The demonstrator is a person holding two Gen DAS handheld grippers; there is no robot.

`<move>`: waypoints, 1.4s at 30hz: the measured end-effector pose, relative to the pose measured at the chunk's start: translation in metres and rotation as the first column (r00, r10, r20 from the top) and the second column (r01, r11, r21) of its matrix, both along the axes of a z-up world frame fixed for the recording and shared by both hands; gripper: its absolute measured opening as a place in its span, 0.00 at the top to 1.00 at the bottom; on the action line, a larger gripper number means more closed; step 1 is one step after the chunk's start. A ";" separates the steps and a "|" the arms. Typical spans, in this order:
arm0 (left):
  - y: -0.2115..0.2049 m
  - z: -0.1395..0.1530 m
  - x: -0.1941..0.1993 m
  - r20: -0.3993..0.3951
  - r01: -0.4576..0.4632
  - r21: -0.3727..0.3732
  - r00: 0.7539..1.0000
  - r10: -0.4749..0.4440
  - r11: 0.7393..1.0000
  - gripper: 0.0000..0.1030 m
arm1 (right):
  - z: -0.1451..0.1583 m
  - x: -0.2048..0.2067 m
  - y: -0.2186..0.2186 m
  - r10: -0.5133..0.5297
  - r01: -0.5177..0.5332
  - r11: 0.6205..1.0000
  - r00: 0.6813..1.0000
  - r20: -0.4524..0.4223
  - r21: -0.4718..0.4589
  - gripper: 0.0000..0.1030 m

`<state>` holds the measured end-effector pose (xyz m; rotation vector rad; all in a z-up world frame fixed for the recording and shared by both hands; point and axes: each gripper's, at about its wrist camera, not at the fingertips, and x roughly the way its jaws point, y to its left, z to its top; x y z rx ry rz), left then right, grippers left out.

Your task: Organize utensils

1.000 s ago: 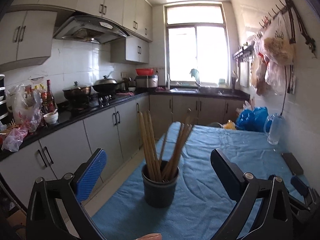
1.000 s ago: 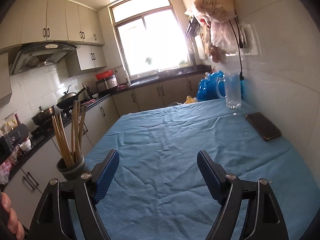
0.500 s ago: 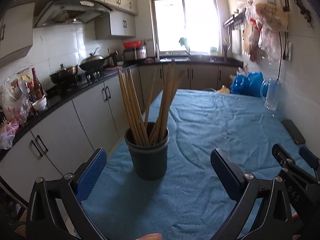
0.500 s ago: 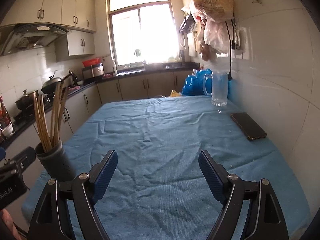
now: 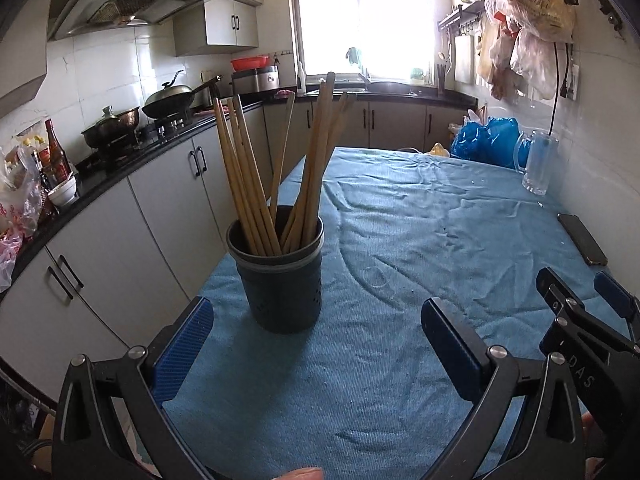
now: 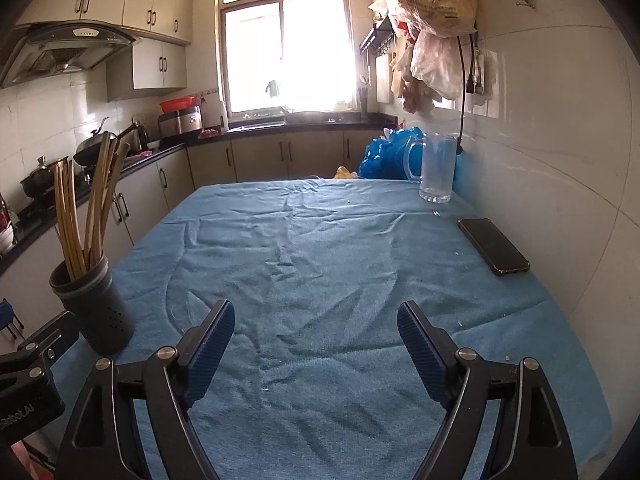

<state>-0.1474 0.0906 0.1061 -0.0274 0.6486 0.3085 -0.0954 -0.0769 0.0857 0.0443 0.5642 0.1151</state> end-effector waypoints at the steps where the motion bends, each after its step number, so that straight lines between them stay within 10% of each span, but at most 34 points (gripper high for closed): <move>1: 0.000 -0.001 0.000 -0.003 0.001 -0.002 1.000 -0.001 1.000 0.00 | 0.000 0.000 0.000 -0.002 0.002 1.000 1.000 -0.004 -0.003 0.16; 42: 0.007 -0.016 0.006 -0.078 0.038 -0.063 0.996 -0.043 0.997 0.00 | -0.005 -0.001 0.012 0.007 -0.008 0.999 1.000 -0.028 -0.041 0.14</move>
